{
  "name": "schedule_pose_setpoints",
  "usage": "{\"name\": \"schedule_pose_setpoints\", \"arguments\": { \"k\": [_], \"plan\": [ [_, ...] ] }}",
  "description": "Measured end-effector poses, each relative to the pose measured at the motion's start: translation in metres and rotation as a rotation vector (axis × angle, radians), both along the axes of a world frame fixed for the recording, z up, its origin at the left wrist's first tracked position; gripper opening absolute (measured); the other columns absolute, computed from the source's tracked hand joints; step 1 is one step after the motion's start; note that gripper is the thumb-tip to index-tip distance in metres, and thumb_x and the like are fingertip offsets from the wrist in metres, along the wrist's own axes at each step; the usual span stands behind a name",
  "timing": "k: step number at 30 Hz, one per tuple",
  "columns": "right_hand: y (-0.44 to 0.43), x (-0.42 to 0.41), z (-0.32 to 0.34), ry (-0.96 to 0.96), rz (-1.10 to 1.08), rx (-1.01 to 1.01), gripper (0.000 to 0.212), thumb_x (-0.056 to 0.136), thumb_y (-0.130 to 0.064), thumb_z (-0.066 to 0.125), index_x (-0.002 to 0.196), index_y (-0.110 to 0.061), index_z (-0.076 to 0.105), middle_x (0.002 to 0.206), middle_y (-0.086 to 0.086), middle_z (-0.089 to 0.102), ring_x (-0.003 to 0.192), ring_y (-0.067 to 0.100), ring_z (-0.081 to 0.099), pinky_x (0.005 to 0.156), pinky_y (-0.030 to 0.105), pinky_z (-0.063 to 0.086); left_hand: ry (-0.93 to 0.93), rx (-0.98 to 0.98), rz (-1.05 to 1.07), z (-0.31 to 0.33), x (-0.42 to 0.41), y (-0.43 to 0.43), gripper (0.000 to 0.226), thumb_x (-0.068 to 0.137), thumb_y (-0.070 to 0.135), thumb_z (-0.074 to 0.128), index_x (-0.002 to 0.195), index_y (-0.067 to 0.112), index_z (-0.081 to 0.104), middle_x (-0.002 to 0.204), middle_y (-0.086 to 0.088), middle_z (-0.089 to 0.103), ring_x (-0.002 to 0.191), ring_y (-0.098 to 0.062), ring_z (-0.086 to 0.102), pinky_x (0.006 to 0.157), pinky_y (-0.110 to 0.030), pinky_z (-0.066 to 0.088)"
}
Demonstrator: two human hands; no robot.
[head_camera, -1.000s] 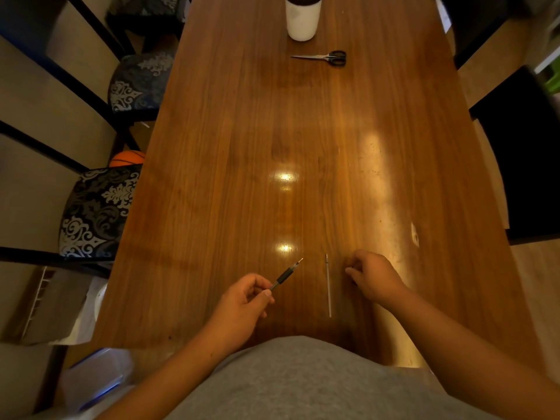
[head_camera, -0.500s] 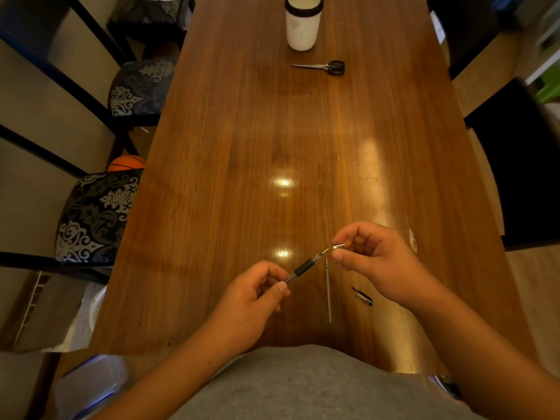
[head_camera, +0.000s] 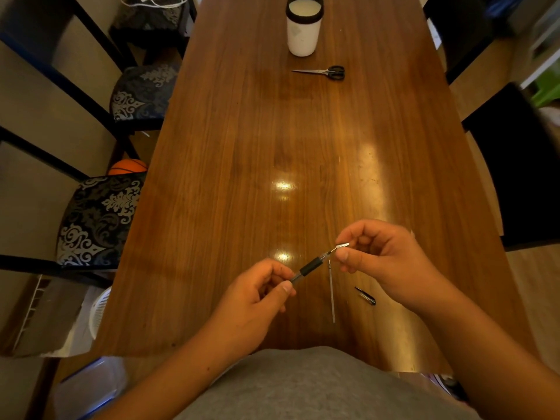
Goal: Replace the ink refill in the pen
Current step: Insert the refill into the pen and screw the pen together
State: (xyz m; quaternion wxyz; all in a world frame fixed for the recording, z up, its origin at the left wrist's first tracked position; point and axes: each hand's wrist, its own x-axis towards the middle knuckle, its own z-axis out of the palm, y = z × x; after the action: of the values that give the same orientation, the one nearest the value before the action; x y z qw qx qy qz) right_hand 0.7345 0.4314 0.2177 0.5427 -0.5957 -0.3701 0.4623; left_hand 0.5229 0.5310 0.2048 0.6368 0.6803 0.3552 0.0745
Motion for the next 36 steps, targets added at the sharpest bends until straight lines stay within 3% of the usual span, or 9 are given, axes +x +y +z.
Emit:
{"name": "schedule_pose_setpoints", "arguments": {
  "k": [9, 14, 17, 20, 24, 29, 32, 36],
  "plan": [
    [0.005, -0.014, 0.005, 0.002, 0.020, -0.005, 0.012, 0.076, -0.017, 0.071, 0.085, -0.010, 0.069, 0.067, 0.002, 0.069, 0.059, 0.012, 0.065, 0.057, 0.020, 0.054, -0.046, 0.025, -0.012, 0.004, -0.003, 0.000, 0.014, 0.090, 0.018, 0.056, 0.092, 0.030, 0.064, 0.086, 0.004, 0.070, 0.067, -0.005, 0.061, 0.061, -0.016, 0.050],
    [0.011, -0.020, 0.015, -0.009, 0.005, -0.021, 0.016, 0.076, -0.021, 0.071, 0.079, -0.006, 0.067, 0.061, 0.003, 0.069, 0.052, 0.011, 0.063, 0.052, 0.020, 0.052, -0.045, 0.154, -0.006, 0.008, -0.007, 0.001, 0.014, 0.090, 0.026, 0.054, 0.095, 0.037, 0.062, 0.088, 0.004, 0.069, 0.070, -0.014, 0.061, 0.062, -0.028, 0.051],
    [0.014, -0.025, 0.018, -0.039, -0.043, -0.034, 0.018, 0.076, -0.028, 0.071, 0.074, -0.010, 0.065, 0.059, 0.004, 0.068, 0.050, 0.014, 0.061, 0.049, 0.025, 0.050, -0.054, 0.090, -0.003, 0.011, -0.006, 0.003, 0.014, 0.088, 0.028, 0.052, 0.095, 0.035, 0.062, 0.086, 0.010, 0.071, 0.064, -0.007, 0.061, 0.058, -0.019, 0.050],
    [0.015, -0.030, 0.019, -0.020, -0.053, -0.009, 0.019, 0.077, -0.026, 0.071, 0.081, -0.008, 0.067, 0.060, 0.001, 0.066, 0.051, 0.012, 0.060, 0.049, 0.023, 0.050, -0.084, -0.040, 0.014, 0.012, -0.005, 0.005, 0.018, 0.095, 0.014, 0.052, 0.094, 0.028, 0.064, 0.081, 0.008, 0.072, 0.059, -0.004, 0.058, 0.054, -0.012, 0.044],
    [0.014, -0.034, 0.022, 0.024, -0.087, 0.018, 0.024, 0.078, -0.025, 0.068, 0.097, -0.011, 0.071, 0.069, 0.005, 0.069, 0.056, 0.014, 0.062, 0.051, 0.023, 0.051, -0.080, -0.106, 0.005, 0.013, -0.007, 0.007, 0.020, 0.096, 0.007, 0.048, 0.097, 0.020, 0.063, 0.078, 0.008, 0.072, 0.058, -0.004, 0.057, 0.051, -0.015, 0.043],
    [0.016, -0.041, 0.021, 0.004, -0.112, 0.023, 0.015, 0.079, -0.022, 0.068, 0.083, -0.008, 0.069, 0.064, 0.005, 0.068, 0.053, 0.014, 0.062, 0.050, 0.023, 0.051, -0.087, -0.094, -0.010, 0.012, -0.013, 0.010, 0.021, 0.095, 0.007, 0.050, 0.095, 0.022, 0.063, 0.079, 0.008, 0.072, 0.058, -0.004, 0.058, 0.052, -0.015, 0.044],
    [0.018, -0.047, 0.020, -0.031, -0.118, 0.027, 0.012, 0.079, -0.022, 0.070, 0.079, -0.010, 0.067, 0.060, 0.001, 0.064, 0.052, 0.013, 0.059, 0.050, 0.024, 0.050, -0.100, -0.084, -0.019, 0.012, -0.017, 0.012, 0.018, 0.095, 0.015, 0.052, 0.093, 0.027, 0.064, 0.080, 0.007, 0.072, 0.060, -0.005, 0.060, 0.054, -0.015, 0.045],
    [0.020, -0.054, 0.020, -0.017, -0.103, 0.031, 0.023, 0.078, -0.023, 0.071, 0.096, -0.010, 0.071, 0.067, 0.001, 0.067, 0.057, 0.012, 0.062, 0.053, 0.022, 0.052, -0.108, -0.138, -0.031, 0.013, -0.024, 0.019, 0.018, 0.087, 0.024, 0.049, 0.093, 0.027, 0.066, 0.079, 0.006, 0.072, 0.060, -0.008, 0.059, 0.053, -0.018, 0.045]
  ]
}}
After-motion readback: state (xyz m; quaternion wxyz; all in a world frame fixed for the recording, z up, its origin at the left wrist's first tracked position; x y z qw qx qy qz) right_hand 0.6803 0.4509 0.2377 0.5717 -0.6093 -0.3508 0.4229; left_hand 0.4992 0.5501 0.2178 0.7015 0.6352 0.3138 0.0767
